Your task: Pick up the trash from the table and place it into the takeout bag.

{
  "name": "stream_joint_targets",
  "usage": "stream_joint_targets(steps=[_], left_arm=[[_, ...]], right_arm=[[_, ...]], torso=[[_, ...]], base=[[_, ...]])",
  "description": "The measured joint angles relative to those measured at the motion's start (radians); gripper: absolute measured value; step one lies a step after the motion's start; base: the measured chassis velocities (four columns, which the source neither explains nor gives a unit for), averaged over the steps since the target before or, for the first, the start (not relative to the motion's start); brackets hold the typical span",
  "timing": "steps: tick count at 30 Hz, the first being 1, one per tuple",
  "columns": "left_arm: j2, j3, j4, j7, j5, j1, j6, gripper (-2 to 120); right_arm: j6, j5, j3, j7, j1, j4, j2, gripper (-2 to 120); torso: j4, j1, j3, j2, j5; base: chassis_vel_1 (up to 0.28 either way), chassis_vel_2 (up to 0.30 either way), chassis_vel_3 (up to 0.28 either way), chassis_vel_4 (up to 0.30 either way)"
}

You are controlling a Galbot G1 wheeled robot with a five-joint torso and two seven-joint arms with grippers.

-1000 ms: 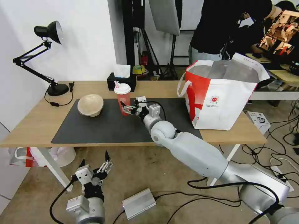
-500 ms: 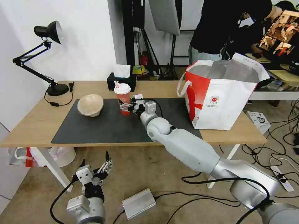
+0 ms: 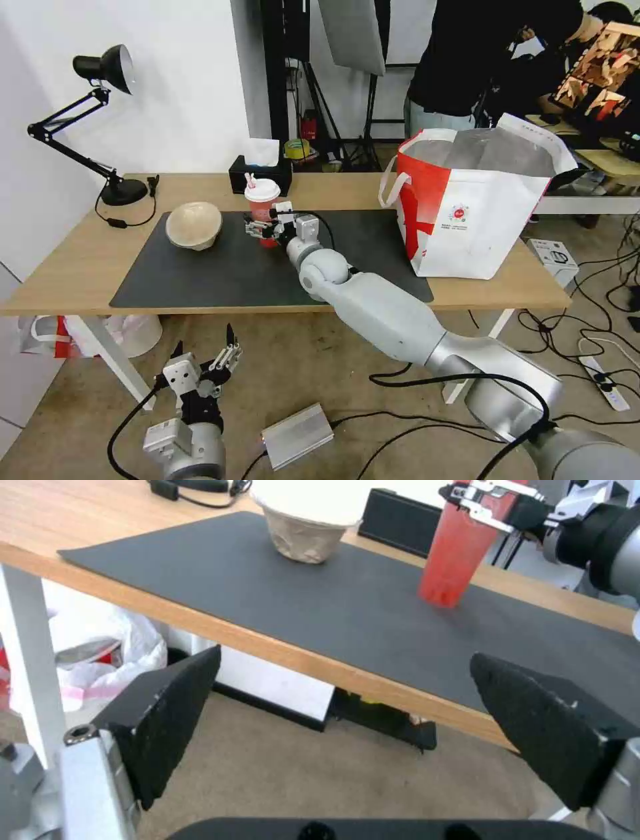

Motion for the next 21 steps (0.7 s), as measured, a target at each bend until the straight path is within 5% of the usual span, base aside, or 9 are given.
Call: stream_joint_targets(steps=[21], left_arm=[[0.003, 0.009, 0.0, 0.0, -0.001, 0.0, 0.0, 100]], right_arm=[[0.001, -0.007, 0.022, -0.021, 0.003, -0.068, 0.033, 100]], torso=[[0.0, 0.0, 0.0, 0.0, 0.0]], base=[[0.0, 0.0, 0.0, 0.0]])
